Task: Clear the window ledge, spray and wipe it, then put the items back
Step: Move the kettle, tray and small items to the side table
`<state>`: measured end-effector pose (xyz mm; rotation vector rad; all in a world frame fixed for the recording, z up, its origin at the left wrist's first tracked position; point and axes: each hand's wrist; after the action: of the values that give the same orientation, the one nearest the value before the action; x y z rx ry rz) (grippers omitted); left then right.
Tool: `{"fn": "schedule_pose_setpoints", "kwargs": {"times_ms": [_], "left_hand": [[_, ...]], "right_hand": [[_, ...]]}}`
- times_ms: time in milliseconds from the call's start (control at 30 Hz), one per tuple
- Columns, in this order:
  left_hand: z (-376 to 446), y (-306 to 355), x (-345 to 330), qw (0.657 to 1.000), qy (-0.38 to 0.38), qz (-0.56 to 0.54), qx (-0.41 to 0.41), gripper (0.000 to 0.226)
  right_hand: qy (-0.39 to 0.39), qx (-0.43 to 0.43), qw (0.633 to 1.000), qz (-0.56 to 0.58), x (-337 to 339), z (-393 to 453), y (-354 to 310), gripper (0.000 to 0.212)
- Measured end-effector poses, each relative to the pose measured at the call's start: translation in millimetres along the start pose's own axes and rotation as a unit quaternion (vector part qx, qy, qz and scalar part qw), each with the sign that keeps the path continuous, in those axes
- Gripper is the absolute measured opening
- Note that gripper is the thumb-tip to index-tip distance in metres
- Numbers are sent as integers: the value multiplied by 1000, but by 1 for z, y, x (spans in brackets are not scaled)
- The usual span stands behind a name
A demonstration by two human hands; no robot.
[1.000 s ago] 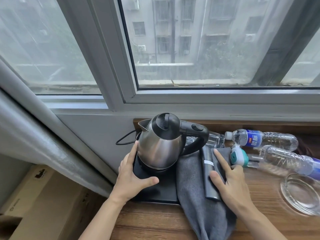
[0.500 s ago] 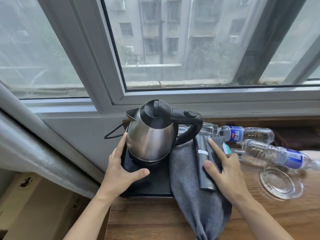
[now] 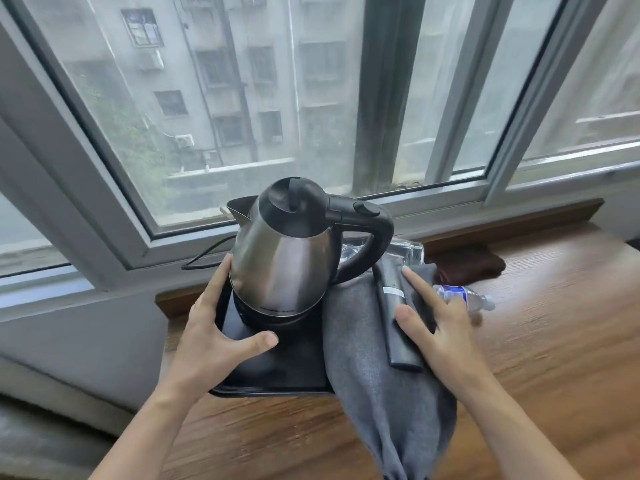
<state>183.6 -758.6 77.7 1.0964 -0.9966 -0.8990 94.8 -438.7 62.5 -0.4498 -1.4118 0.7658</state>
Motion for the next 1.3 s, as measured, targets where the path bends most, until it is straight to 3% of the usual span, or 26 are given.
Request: {"fn": "schedule_pose_setpoints", "kwargs": {"times_ms": [267, 433, 867, 1300], "left_hand": [[30, 29, -115, 995, -83, -22, -46, 128], [40, 45, -213, 989, -131, -36, -62, 128], [32, 100, -489, 953, -270, -99, -96, 134], [37, 131, -678, 920, -368, -80, -110, 130]], "right_hand": [[65, -43, 997, 1, 103, -2, 72, 89], [108, -79, 991, -13, 176, -20, 125, 78], [201, -152, 965, -69, 364, -79, 309, 79], [270, -258, 922, -104, 466, -118, 406, 93]]}}
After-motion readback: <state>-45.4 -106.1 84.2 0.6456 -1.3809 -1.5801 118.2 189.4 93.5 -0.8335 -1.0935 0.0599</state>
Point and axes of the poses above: each hand's wrist, its own z-axis towards the middle knuckle, its own x-axis out of the back of the hand, y = z × x, and after that the axes turned 12 degrees about -z, right-handed
